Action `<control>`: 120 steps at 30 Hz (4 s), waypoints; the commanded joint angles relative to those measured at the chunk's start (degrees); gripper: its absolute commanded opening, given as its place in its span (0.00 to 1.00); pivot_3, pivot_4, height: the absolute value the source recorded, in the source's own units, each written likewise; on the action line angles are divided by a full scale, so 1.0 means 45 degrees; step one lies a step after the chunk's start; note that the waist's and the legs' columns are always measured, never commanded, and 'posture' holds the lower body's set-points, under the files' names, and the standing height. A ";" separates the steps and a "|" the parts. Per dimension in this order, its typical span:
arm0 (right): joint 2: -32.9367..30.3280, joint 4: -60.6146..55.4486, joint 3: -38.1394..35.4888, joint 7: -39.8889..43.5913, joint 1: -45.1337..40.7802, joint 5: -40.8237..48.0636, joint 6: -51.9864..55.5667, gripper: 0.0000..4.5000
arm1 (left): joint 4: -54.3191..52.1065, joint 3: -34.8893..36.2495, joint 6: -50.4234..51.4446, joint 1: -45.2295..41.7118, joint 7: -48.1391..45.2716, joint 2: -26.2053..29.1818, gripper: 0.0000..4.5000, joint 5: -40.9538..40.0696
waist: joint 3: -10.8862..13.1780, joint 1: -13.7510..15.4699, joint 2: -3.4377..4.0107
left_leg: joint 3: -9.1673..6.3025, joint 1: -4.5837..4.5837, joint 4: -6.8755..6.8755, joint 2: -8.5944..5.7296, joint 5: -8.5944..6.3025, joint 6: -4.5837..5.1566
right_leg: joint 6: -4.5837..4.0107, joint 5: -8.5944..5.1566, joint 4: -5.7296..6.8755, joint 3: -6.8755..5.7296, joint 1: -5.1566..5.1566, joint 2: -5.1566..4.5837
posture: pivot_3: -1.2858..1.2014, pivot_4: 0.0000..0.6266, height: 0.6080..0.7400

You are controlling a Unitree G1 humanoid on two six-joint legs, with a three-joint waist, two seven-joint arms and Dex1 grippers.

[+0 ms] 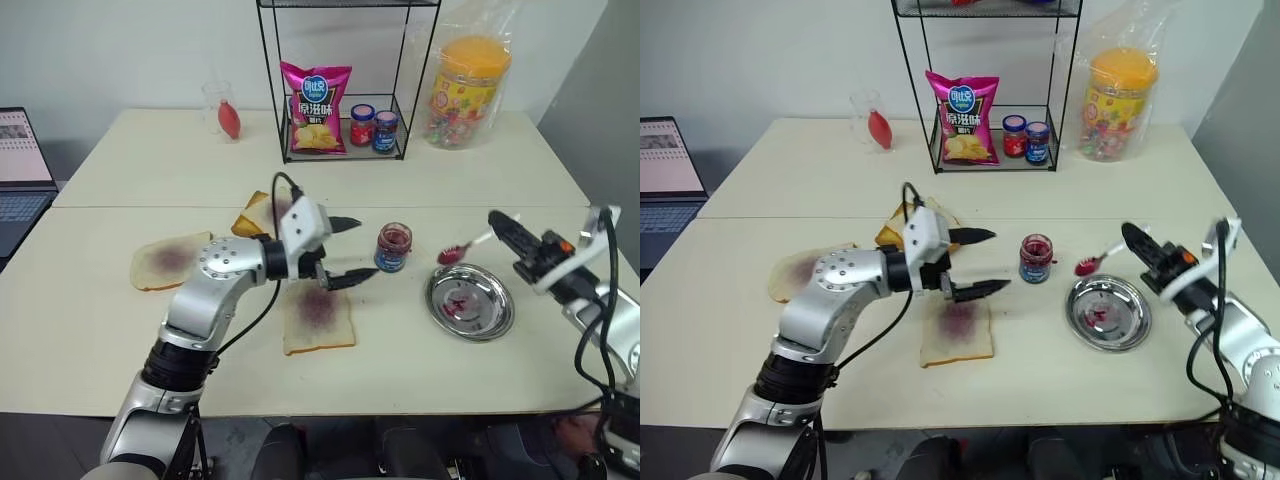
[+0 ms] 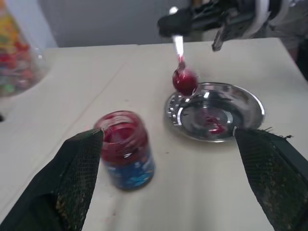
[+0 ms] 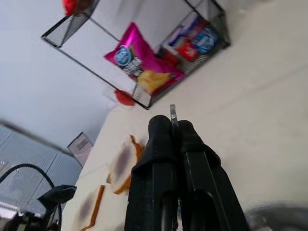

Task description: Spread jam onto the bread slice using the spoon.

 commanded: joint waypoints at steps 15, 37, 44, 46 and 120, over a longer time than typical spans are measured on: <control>-0.0713 0.0988 0.3863 0.2422 -0.3590 -0.5430 -0.0914 0.01 | -0.0836 0.0748 0.0116 0.0851 0.1528 0.0086 1.00 -0.0215 | 0.0001 0.0195 -0.0001 | -0.0034 -0.0079 -0.0002 -0.0005 -0.0001 -0.0001 | -0.0004 0.0000 -0.0043 -0.0045 -0.0037 -0.0016 | 0.52 0.24 1.00; -0.0079 0.1738 0.7233 0.5843 -0.3112 -1.2533 -0.4820 0.01 | -0.1040 0.0668 0.0108 0.0961 0.1572 0.0200 1.00 -0.0244 | 0.0001 0.0180 -0.0002 | -0.0043 -0.0078 0.0008 -0.0005 -0.0001 -0.0001 | -0.0004 0.0001 -0.0027 -0.0053 -0.0041 -0.0014 | 0.52 0.24 1.00; 0.0428 0.2009 0.6966 0.5562 -0.3143 -1.3144 -0.4284 0.01 | -0.1076 0.0616 0.0140 0.0894 0.1558 0.0211 1.00 -0.0235 | 0.0001 0.0181 -0.0002 | -0.0044 -0.0073 0.0012 -0.0004 0.0000 -0.0002 | -0.0015 0.0007 -0.0012 -0.0054 -0.0041 -0.0014 | 0.52 0.24 1.00; 0.0676 0.1893 0.6704 0.5385 -0.3186 -1.2890 -0.3741 0.01 | -0.1080 0.0572 0.0152 0.0863 0.1534 0.0184 1.00 -0.0254 | 0.0001 0.0179 -0.0003 | -0.0045 -0.0069 0.0012 -0.0005 0.0000 -0.0002 | -0.0016 0.0007 -0.0005 -0.0054 -0.0041 -0.0014 | 0.52 0.24 1.00; 0.3335 0.1116 0.1471 0.0367 -0.3850 -0.7322 0.1028 0.01 | -0.0569 0.0389 -0.0322 0.0505 0.1268 0.0124 1.00 -0.0014 | 0.0002 0.0123 0.0000 | -0.0046 -0.0072 0.0004 -0.0005 0.0000 -0.0002 | -0.0009 0.0003 -0.0001 -0.0054 -0.0047 -0.0010 | 0.52 0.24 1.00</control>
